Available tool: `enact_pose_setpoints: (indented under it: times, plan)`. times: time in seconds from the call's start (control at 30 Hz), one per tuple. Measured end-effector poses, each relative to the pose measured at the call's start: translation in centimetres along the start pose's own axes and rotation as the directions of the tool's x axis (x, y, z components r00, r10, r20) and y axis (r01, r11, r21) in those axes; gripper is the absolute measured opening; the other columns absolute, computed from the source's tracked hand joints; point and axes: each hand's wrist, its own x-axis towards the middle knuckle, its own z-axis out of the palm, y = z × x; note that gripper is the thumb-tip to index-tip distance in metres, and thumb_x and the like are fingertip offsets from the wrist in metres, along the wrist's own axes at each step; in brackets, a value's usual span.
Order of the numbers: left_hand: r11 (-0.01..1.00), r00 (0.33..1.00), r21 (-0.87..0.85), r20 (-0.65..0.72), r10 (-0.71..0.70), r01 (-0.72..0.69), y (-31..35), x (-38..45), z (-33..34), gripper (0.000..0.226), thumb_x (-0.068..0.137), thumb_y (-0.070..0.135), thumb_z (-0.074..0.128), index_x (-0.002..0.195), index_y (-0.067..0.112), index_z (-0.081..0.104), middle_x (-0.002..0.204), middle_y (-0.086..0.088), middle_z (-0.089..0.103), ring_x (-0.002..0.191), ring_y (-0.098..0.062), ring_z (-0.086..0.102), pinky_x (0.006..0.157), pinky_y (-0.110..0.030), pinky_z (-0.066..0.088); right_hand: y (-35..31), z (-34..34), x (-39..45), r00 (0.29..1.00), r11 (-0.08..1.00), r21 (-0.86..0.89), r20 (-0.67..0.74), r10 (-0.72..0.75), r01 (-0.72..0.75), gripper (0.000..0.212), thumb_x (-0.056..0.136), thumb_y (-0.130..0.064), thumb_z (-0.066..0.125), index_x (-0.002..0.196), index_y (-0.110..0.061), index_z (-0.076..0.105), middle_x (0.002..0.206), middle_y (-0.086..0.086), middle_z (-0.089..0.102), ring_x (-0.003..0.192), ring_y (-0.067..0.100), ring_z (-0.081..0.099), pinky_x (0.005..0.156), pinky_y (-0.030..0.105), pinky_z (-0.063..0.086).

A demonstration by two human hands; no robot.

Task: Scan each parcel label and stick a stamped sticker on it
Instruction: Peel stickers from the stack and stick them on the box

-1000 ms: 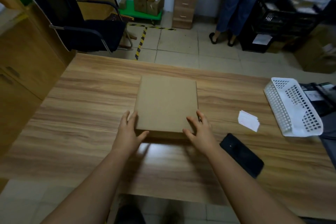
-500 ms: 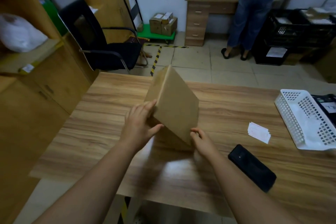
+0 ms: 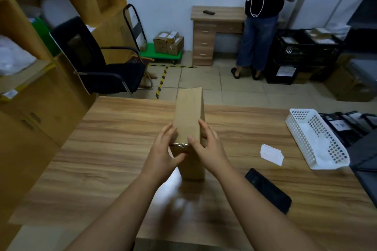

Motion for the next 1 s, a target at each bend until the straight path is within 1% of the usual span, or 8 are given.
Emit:
enact_pose_setpoints:
  times: [0.23, 0.37, 0.47, 0.53, 0.6, 0.7, 0.83, 1.0]
  plan:
    - [0.996, 1.0, -0.084, 0.004, -0.025, 0.025, 0.0, -1.1, -0.2, 0.101, 0.065, 0.016, 0.09, 0.143, 0.036, 0.03, 0.142, 0.01, 0.039, 0.123, 0.007, 0.042, 0.105, -0.016, 0.037, 0.6, -1.0, -1.2, 0.993, 0.988, 0.102, 0.027, 0.118, -0.12, 0.057, 0.096, -0.02, 0.055, 0.148, -0.035, 0.037, 0.147, 0.001, 0.044, 0.127, 0.016, 0.049, 0.108, 0.041, 0.044]
    - [0.983, 0.986, 0.157, 0.117, -0.116, 0.097, -1.3, -1.7, 0.5, 0.091, 0.075, 0.053, 0.077, 0.15, 0.03, 0.032, 0.154, 0.009, 0.032, 0.137, -0.012, 0.032, 0.112, -0.033, 0.027, 1.4, -3.6, -1.4, 0.989, 0.986, -0.146, -0.133, 0.061, -0.08, 0.046, 0.098, -0.012, 0.043, 0.142, -0.025, 0.051, 0.156, -0.002, 0.032, 0.142, 0.017, 0.031, 0.118, 0.036, 0.027]
    - [0.915, 0.951, 0.384, 0.218, -0.219, 0.123, -2.3, -2.1, 1.9, 0.08, 0.081, 0.07, 0.057, 0.149, 0.037, 0.031, 0.16, 0.009, 0.022, 0.143, -0.021, 0.025, 0.115, -0.041, 0.022, 2.7, -5.0, -1.0, 0.99, 0.954, -0.297, -0.138, 0.002, -0.044, 0.044, 0.097, -0.037, 0.055, 0.138, -0.022, 0.056, 0.151, 0.0, 0.041, 0.139, 0.019, 0.034, 0.116, 0.037, 0.029]
    - [0.882, 0.915, 0.445, 0.272, -0.297, 0.154, -2.8, -2.1, 3.1, 0.073, 0.086, 0.069, 0.053, 0.149, 0.04, 0.03, 0.161, 0.008, 0.019, 0.146, -0.024, 0.019, 0.117, -0.042, 0.018, 3.8, -5.4, -0.8, 0.992, 0.936, -0.342, -0.114, 0.043, -0.08, 0.067, 0.086, -0.059, 0.06, 0.142, -0.023, 0.049, 0.144, -0.001, 0.046, 0.133, 0.018, 0.042, 0.112, 0.038, 0.037]
    - [0.867, 0.885, 0.464, 0.308, -0.349, 0.181, -3.5, -2.1, 4.3, 0.067, 0.089, 0.066, 0.049, 0.148, 0.04, 0.032, 0.161, 0.006, 0.021, 0.146, -0.025, 0.02, 0.118, -0.043, 0.021, 5.1, -5.4, -0.6, 0.991, 0.934, -0.334, -0.084, 0.105, -0.127, 0.075, 0.083, -0.055, 0.065, 0.148, -0.027, 0.039, 0.14, 0.0, 0.046, 0.128, 0.018, 0.046, 0.107, 0.037, 0.041]
    - [0.832, 0.871, 0.511, 0.284, -0.401, 0.217, -4.4, -2.5, 5.0, 0.06, 0.091, 0.064, 0.048, 0.144, 0.038, 0.038, 0.159, 0.004, 0.025, 0.142, -0.024, 0.027, 0.113, -0.043, 0.029, 8.0, -4.3, -1.0, 0.984, 0.914, -0.381, 0.047, 0.171, -0.141, 0.069, 0.091, -0.03, 0.065, 0.152, -0.03, 0.032, 0.148, 0.008, 0.038, 0.136, 0.023, 0.041, 0.11, 0.03, 0.033]
    - [0.732, 0.898, 0.67, 0.238, -0.37, 0.124, -4.9, -3.4, 5.6, 0.05, 0.093, 0.06, 0.046, 0.138, 0.04, 0.043, 0.157, 0.006, 0.029, 0.137, -0.021, 0.031, 0.101, -0.042, 0.032, 11.6, -2.3, -2.2, 0.942, 0.879, -0.44, 0.177, 0.284, -0.182, 0.065, 0.093, -0.04, 0.063, 0.15, -0.031, 0.036, 0.164, 0.005, 0.008, 0.149, 0.023, 0.019, 0.12, 0.034, 0.021]
    - [0.737, 0.912, 0.662, 0.206, -0.354, 0.137, -4.9, -3.4, 6.7, 0.048, 0.091, 0.054, 0.053, 0.135, 0.034, 0.049, 0.154, 0.002, 0.035, 0.133, -0.026, 0.036, 0.1, -0.044, 0.033, 13.0, -3.6, -2.2, 0.953, 0.904, -0.401, 0.185, 0.239, -0.148, 0.06, 0.095, -0.042, 0.06, 0.149, -0.032, 0.038, 0.162, 0.002, 0.016, 0.146, 0.021, 0.025, 0.119, 0.035, 0.026]
